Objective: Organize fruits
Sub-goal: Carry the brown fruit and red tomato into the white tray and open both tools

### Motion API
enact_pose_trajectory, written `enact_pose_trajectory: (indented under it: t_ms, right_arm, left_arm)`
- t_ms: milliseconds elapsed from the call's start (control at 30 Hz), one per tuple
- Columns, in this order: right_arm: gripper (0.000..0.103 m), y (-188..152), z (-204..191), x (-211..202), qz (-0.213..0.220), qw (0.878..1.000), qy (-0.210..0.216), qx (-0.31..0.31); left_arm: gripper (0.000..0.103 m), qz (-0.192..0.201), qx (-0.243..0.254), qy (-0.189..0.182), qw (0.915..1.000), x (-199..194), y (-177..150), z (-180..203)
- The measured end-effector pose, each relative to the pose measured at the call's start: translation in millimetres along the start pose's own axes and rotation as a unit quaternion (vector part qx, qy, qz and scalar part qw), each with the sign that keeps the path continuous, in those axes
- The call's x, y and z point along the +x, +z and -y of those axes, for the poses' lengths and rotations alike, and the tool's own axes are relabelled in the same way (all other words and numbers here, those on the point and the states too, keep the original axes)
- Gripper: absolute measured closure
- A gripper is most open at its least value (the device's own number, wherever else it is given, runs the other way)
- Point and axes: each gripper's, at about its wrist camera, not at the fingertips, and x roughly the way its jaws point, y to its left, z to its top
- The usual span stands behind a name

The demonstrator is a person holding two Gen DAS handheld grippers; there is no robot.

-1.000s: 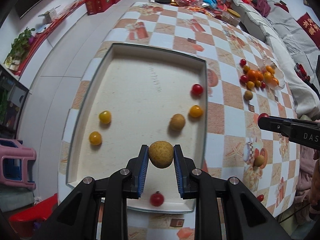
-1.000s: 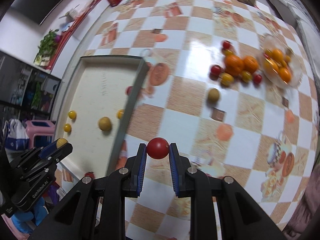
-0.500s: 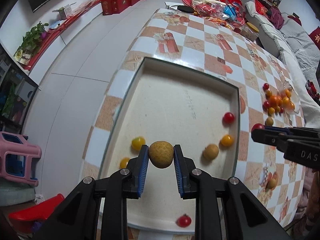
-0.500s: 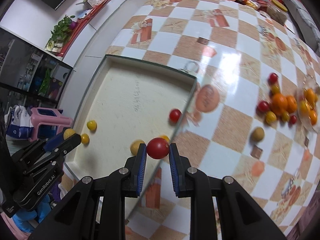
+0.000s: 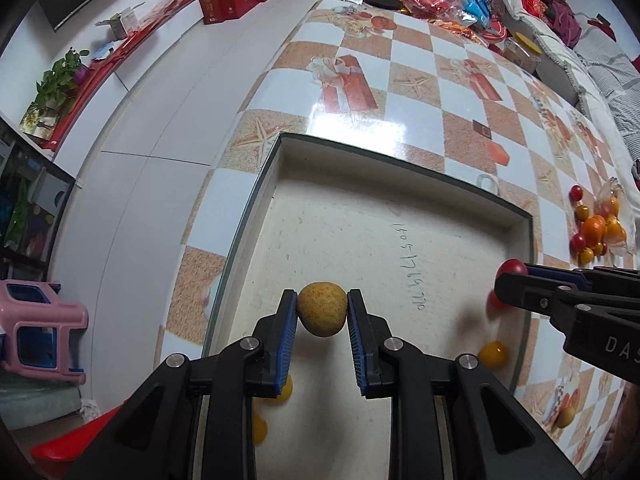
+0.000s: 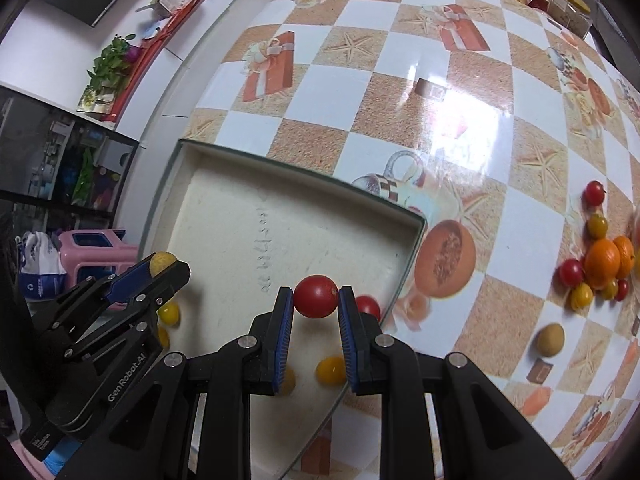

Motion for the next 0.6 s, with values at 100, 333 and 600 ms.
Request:
enact_pose_trajectory:
  t_ms: [100,333,600]
  right_arm:
    - [0.078,5,3,5,-0.001,1.0,-0.006,0.001]
    - [0.078,12,4,25,-0.007,0.999,-0.031,-0.01]
    - [0.073,11,-9,33,-0.008,0.998,-0.047,-0.042]
  left_arm:
    - [0.077,-0.005,0.002,0.005,1.0,9,2,1]
    - [0.077,-0.014,0.009,0.015,0.9998,24,0,3]
    - [0.076,-0.01,0.014,0.013,0.9998,24,-2,6]
